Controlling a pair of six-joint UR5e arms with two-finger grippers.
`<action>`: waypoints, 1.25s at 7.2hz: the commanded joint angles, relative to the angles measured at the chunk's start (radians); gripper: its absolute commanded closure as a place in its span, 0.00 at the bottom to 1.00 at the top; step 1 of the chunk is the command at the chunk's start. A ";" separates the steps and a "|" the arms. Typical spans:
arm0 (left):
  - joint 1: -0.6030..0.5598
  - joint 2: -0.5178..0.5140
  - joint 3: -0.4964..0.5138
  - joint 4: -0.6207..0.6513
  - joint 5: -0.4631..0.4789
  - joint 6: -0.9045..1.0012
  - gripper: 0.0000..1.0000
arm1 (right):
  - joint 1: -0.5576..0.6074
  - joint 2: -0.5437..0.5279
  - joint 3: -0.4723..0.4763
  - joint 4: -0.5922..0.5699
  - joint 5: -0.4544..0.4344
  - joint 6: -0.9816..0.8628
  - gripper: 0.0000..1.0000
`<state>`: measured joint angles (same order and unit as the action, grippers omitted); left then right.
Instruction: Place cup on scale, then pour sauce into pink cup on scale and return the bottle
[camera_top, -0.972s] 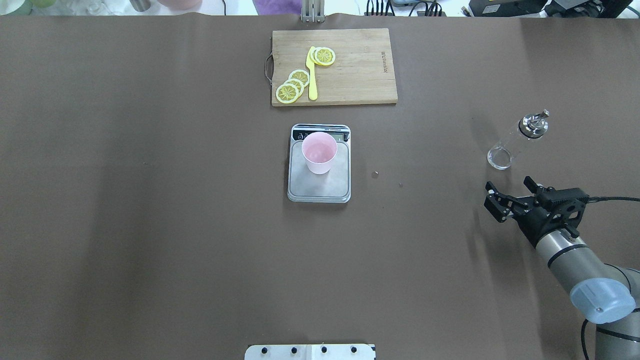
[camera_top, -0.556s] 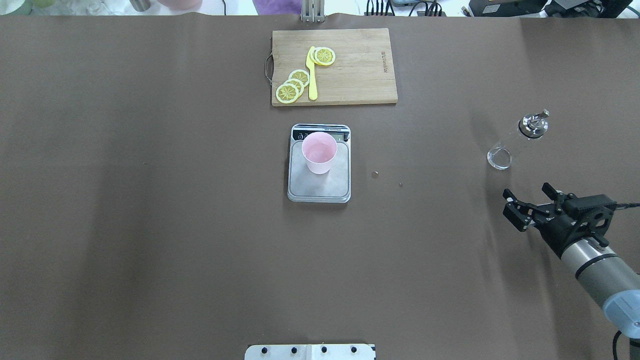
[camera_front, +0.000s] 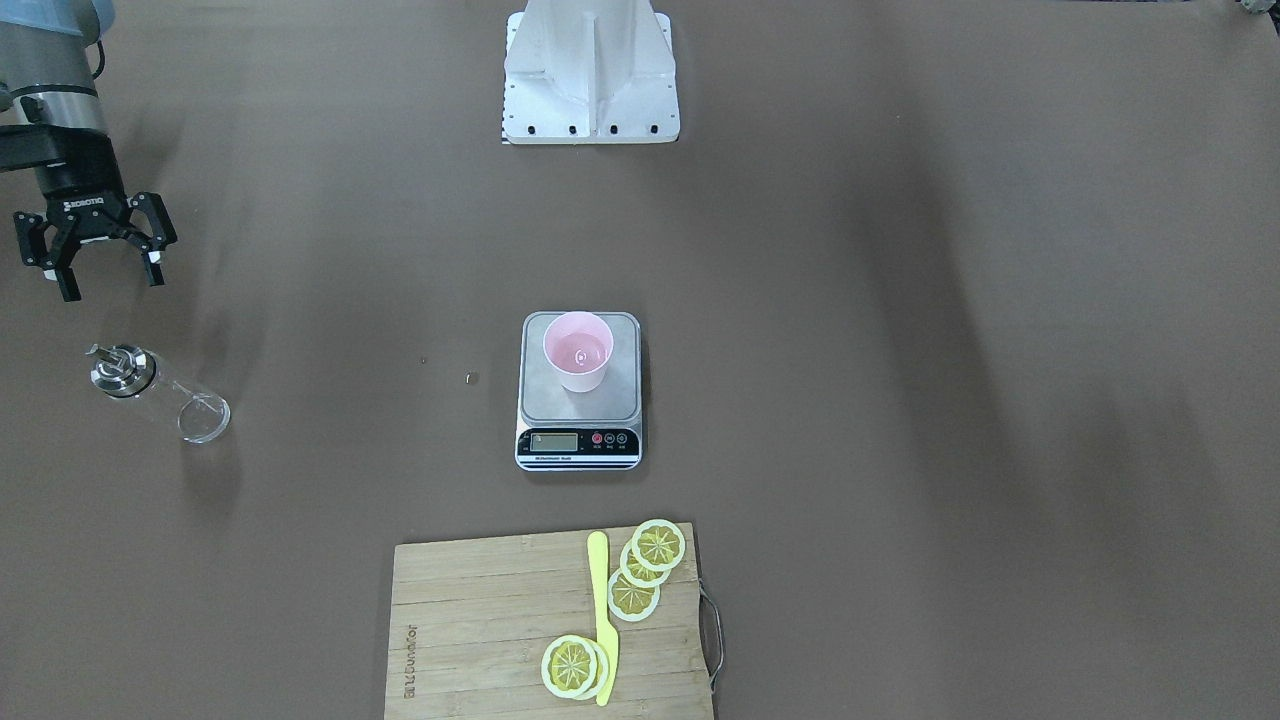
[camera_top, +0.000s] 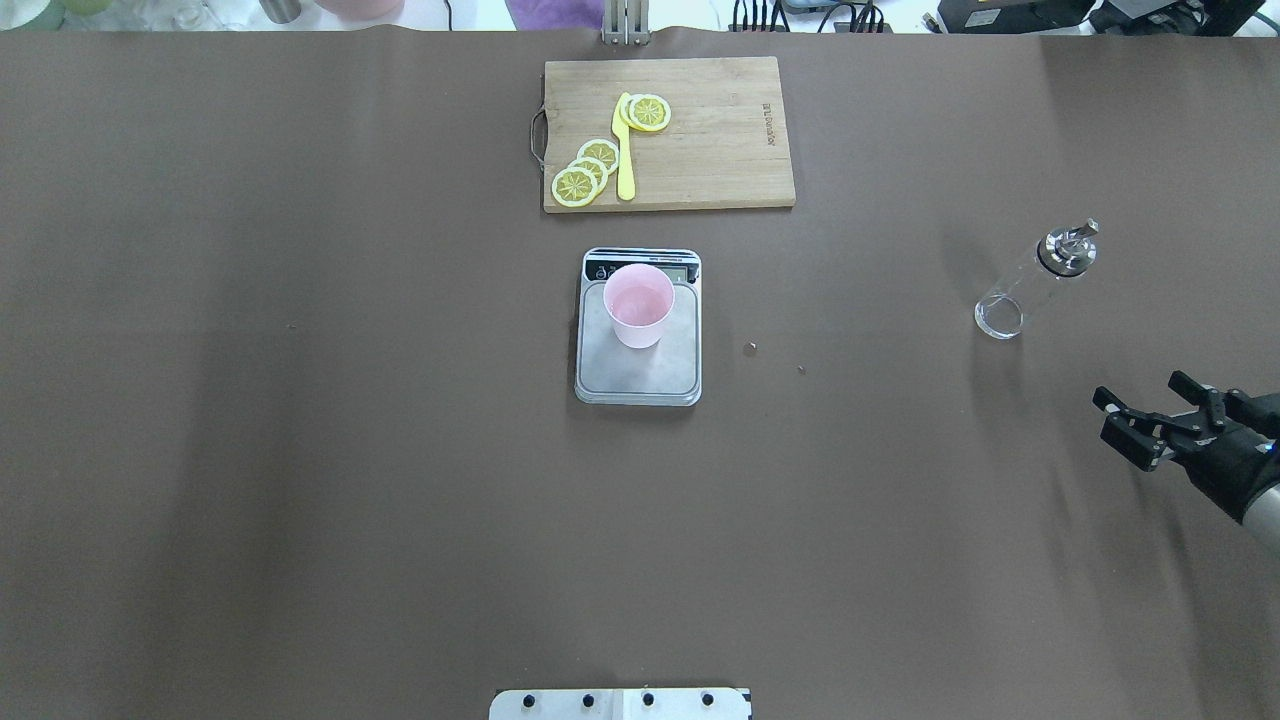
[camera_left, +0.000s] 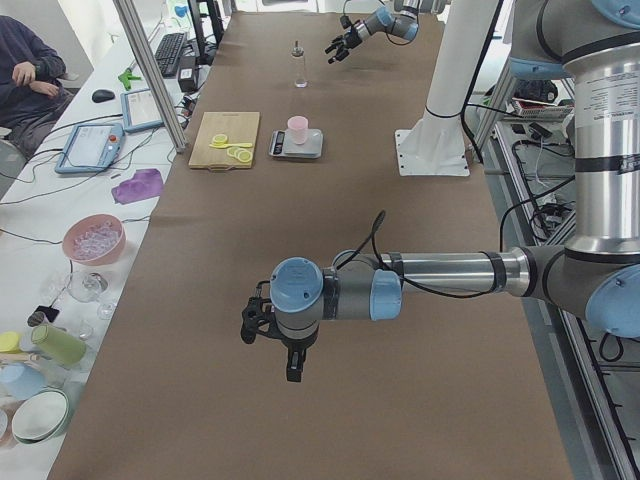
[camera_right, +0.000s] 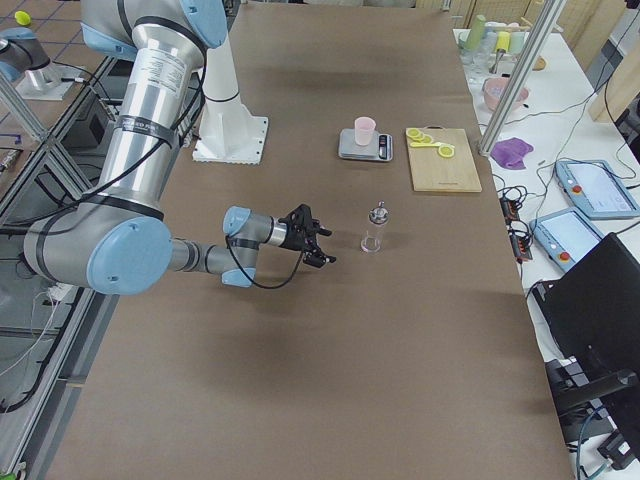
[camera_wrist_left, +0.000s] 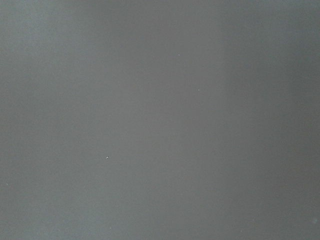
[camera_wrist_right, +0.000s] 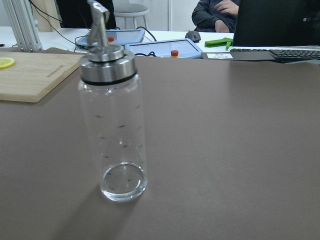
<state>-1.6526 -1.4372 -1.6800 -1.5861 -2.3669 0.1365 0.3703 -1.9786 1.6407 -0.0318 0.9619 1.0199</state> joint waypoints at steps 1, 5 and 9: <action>0.004 0.000 -0.003 -0.002 0.000 0.000 0.02 | 0.281 0.010 -0.120 0.119 0.334 -0.101 0.00; 0.005 -0.012 -0.012 -0.046 0.000 -0.049 0.02 | 0.859 0.260 -0.368 0.034 0.945 -0.318 0.00; 0.117 -0.037 -0.072 -0.046 0.000 -0.156 0.02 | 1.126 0.438 -0.384 -0.386 1.284 -0.548 0.00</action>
<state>-1.5561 -1.4679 -1.7477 -1.6309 -2.3668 -0.0136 1.4266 -1.5980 1.2555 -0.2640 2.1445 0.5464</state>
